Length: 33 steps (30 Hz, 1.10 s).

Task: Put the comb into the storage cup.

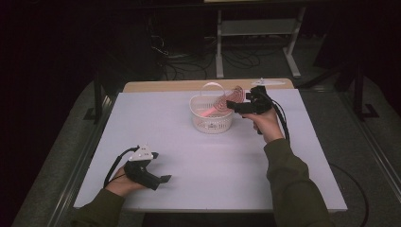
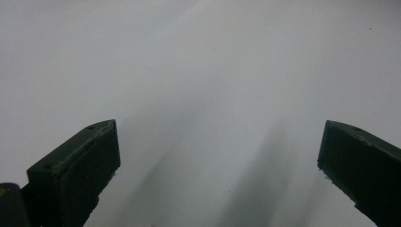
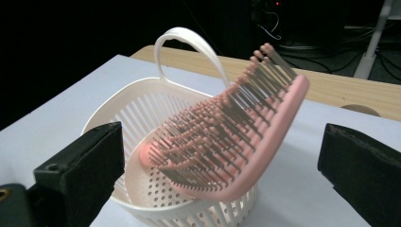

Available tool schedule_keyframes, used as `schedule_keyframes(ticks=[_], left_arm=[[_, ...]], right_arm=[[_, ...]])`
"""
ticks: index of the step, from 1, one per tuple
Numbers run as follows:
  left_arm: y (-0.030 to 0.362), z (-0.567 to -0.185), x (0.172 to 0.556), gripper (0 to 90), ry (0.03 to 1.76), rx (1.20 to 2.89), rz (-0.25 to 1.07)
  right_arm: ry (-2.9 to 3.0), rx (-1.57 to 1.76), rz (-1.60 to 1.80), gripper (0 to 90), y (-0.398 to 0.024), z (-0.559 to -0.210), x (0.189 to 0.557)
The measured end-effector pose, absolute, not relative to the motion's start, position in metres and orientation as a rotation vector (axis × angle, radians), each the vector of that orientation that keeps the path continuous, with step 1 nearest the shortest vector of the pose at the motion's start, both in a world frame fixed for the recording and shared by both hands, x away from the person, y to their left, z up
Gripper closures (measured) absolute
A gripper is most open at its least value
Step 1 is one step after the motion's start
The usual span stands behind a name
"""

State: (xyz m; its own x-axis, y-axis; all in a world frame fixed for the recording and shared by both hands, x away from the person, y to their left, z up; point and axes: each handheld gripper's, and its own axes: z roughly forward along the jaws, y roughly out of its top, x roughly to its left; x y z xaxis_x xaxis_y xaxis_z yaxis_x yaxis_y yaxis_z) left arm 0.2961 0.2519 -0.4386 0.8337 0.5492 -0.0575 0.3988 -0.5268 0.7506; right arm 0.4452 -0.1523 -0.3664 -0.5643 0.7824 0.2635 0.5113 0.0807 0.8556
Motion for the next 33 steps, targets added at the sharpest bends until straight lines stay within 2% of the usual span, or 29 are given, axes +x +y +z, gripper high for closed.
schedule_keyframes(ticks=[33], left_arm=[[0.254, -0.438, 0.297, 0.0, 0.717, 2.167, 0.250]], right_arm=[[2.266, 1.106, 1.357, 0.0, -0.157, -0.367, 0.402]])
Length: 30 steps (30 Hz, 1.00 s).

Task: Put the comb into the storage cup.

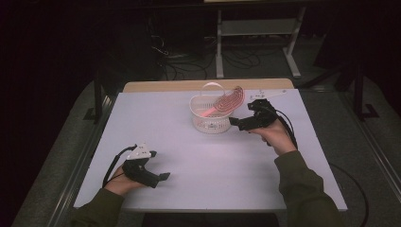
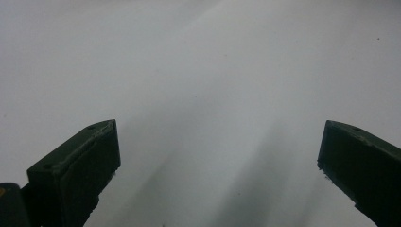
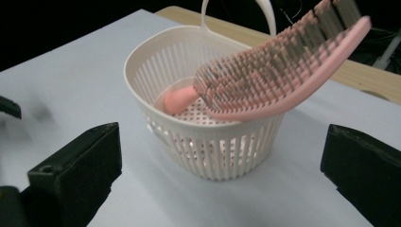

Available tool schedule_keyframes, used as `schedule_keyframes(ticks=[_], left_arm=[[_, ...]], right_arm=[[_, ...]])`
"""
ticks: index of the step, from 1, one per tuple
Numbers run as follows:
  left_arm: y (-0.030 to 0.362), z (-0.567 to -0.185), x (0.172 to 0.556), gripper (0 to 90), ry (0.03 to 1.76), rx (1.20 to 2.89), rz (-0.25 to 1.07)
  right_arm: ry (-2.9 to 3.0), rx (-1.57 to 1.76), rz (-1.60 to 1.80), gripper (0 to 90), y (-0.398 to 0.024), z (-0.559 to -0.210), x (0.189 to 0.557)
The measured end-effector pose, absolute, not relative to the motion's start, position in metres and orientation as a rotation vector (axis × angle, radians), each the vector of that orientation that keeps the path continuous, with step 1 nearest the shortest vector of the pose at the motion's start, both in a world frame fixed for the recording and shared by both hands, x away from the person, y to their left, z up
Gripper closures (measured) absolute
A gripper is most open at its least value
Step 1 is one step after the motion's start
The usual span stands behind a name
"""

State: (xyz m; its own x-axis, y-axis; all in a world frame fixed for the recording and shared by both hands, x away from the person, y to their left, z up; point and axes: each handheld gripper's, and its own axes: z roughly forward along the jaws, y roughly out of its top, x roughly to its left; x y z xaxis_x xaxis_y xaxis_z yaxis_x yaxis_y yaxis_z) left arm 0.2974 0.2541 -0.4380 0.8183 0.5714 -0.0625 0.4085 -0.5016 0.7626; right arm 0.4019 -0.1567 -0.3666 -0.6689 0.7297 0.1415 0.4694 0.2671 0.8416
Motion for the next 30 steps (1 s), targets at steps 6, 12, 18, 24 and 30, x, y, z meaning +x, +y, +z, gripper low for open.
schedule_keyframes(ticks=[6, 12, 18, 24, 30], left_arm=[[0.254, -0.438, 0.297, 0.0, 0.704, 2.173, 0.251], [0.254, -0.438, 0.297, 0.0, 0.712, 2.168, 0.245], [0.254, -0.438, 0.297, 0.0, 0.709, 2.171, 0.244], [0.254, -0.438, 0.297, 0.0, 0.706, 2.172, 0.247], [0.254, -0.438, 0.297, 0.0, 0.702, 2.170, 0.247]], right_arm=[[2.288, 1.094, 1.343, 0.0, -0.159, -0.372, 0.394], [2.307, 1.078, 1.324, 0.0, -0.161, -0.376, 0.386], [2.333, 1.067, 1.305, 0.0, -0.164, -0.383, 0.375], [2.340, 1.053, 1.303, 0.0, -0.165, -0.385, 0.367], [2.355, 1.033, 1.297, 0.0, -0.163, -0.387, 0.356]])
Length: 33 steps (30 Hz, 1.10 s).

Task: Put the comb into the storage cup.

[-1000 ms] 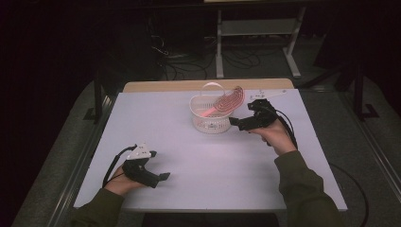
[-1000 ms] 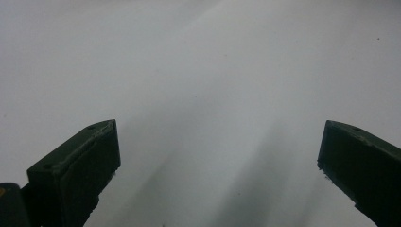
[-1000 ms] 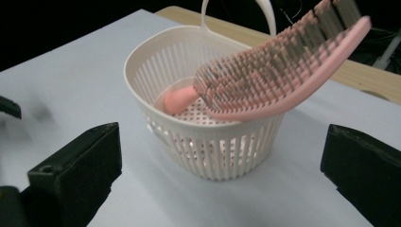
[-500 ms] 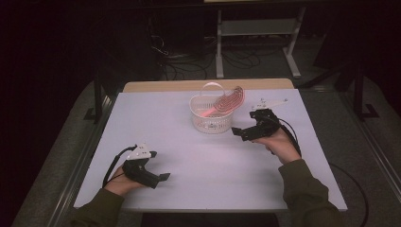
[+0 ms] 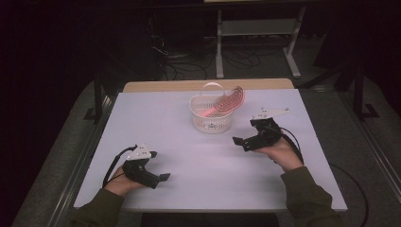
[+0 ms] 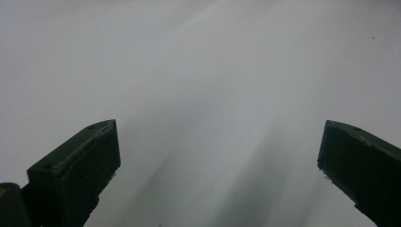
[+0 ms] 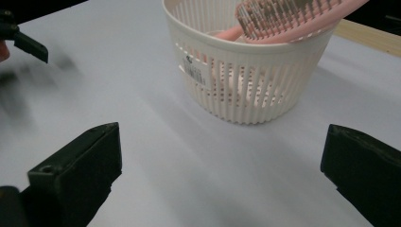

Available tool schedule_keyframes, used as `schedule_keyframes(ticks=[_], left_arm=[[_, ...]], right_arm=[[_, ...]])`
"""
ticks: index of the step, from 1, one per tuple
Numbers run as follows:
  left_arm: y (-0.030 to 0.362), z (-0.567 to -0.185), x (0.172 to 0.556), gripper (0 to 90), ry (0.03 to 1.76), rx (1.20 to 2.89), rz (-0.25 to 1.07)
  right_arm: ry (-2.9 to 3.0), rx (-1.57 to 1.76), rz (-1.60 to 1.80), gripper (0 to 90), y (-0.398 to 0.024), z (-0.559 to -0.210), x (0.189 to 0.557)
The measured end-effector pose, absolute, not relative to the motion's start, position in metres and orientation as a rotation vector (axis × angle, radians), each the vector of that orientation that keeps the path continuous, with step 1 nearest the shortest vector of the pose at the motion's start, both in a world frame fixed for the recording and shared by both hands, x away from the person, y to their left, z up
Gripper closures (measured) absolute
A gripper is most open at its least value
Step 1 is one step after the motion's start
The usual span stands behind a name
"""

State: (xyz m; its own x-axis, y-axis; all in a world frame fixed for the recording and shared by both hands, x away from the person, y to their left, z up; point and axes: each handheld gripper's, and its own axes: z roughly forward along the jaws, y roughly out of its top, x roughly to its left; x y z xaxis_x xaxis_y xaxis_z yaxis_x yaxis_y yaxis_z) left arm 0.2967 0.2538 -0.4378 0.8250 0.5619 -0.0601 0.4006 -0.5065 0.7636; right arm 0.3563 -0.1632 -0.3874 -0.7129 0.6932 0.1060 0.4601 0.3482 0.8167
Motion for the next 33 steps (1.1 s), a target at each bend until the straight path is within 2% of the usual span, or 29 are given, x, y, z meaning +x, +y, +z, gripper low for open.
schedule_keyframes(ticks=[33], left_arm=[[0.255, -0.431, 0.298, 0.0, 0.689, 2.147, 0.236]], right_arm=[[2.418, 1.042, 1.248, 0.0, -0.174, -0.421, 0.306]])
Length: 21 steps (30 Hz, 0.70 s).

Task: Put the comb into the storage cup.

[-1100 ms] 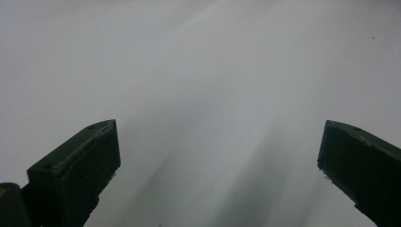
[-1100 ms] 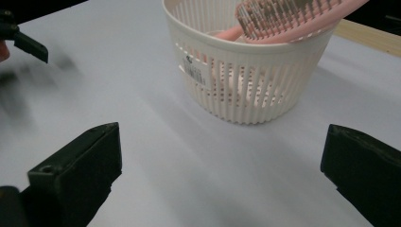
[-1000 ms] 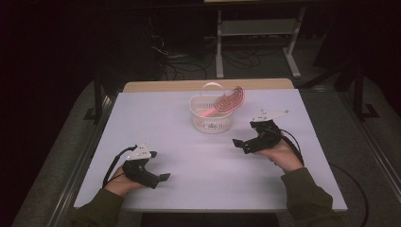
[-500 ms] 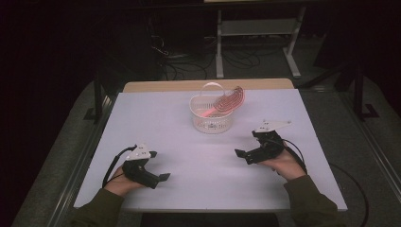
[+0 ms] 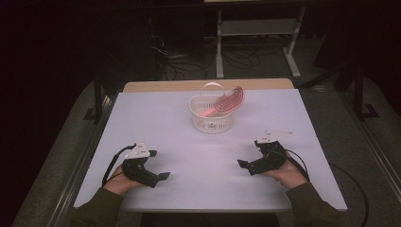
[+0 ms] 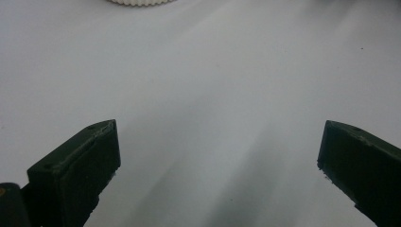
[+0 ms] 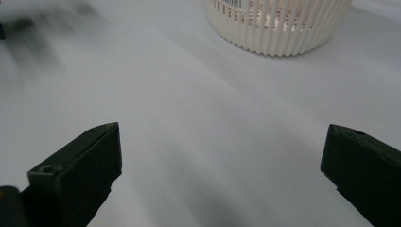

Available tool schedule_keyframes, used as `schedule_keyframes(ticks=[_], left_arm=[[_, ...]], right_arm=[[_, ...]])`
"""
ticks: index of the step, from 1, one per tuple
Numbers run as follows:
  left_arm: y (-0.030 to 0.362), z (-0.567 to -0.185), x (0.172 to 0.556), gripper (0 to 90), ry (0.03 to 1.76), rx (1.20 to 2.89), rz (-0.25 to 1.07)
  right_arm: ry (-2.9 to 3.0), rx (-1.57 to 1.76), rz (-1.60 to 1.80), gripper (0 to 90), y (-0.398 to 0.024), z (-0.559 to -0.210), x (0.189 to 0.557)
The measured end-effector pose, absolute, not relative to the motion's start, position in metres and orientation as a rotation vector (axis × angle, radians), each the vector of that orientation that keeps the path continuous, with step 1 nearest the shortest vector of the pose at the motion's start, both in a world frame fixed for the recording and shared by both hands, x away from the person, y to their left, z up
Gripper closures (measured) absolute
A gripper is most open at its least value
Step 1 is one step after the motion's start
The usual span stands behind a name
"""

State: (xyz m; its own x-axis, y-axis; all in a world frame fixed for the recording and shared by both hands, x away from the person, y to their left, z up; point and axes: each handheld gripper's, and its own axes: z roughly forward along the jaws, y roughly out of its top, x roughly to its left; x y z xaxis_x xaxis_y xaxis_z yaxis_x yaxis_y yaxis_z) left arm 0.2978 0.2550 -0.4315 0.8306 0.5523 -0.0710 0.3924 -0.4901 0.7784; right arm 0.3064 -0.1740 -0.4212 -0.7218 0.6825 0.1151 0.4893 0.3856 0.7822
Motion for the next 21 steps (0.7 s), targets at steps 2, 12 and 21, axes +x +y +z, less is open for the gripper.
schedule_keyframes(ticks=[2, 12, 21], left_arm=[[0.255, -0.430, 0.298, 0.0, 0.689, 2.141, 0.236], [0.255, -0.429, 0.297, 0.0, 0.689, 2.135, 0.239], [0.256, -0.428, 0.297, 0.0, 0.686, 2.126, 0.243]], right_arm=[[2.429, 1.044, 1.242, 0.0, -0.174, -0.424, 0.302], [2.438, 1.031, 1.250, 0.0, -0.179, -0.432, 0.290], [2.410, 1.078, 1.256, 0.0, -0.194, -0.439, 0.285]])
